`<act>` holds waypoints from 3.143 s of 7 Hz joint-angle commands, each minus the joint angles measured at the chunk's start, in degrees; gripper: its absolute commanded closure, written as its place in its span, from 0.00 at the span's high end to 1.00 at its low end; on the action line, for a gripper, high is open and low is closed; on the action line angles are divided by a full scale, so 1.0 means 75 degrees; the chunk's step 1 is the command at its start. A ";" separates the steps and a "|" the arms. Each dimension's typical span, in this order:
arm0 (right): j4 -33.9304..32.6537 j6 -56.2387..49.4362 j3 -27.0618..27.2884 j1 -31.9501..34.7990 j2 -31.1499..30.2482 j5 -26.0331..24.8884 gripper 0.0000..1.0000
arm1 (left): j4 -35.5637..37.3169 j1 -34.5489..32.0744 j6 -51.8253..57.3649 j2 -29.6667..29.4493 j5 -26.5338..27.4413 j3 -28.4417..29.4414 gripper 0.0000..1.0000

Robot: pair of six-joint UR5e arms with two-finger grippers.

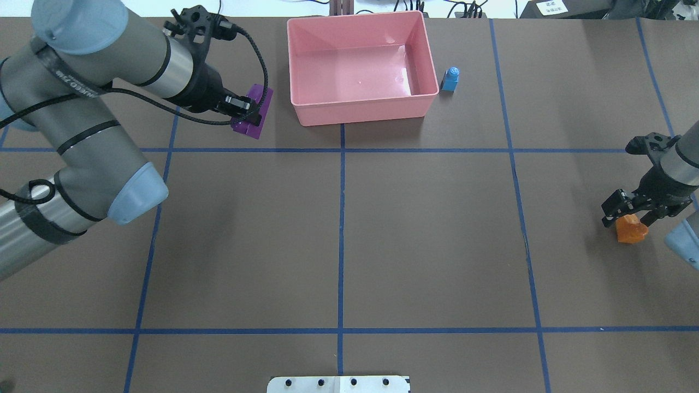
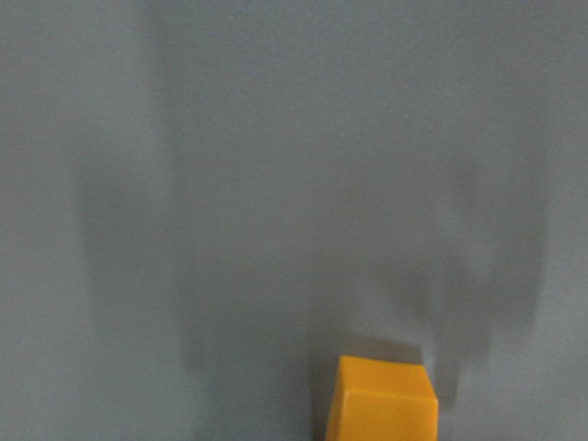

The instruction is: Put all blocks into box

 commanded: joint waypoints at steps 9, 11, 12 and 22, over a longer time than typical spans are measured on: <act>-0.0113 0.3328 -0.0735 0.0151 0.3420 -0.0041 0.00 | -0.1478 0.0311 -0.1322 -0.3254 0.2148 0.4768 1.00; -0.0043 0.5179 -0.2208 0.0106 0.5679 -0.0611 0.00 | -0.1431 0.0252 -0.1322 -0.2381 0.1086 0.3872 1.00; -0.0020 0.6105 -0.3249 -0.0034 0.6933 -0.1207 0.00 | -0.1431 0.0264 -0.1310 -0.1655 0.1058 0.3123 0.99; 0.1516 0.8294 -0.4388 -0.0752 0.8016 -0.2739 1.00 | -0.0283 0.2873 0.1256 0.7006 0.1620 -0.3337 0.96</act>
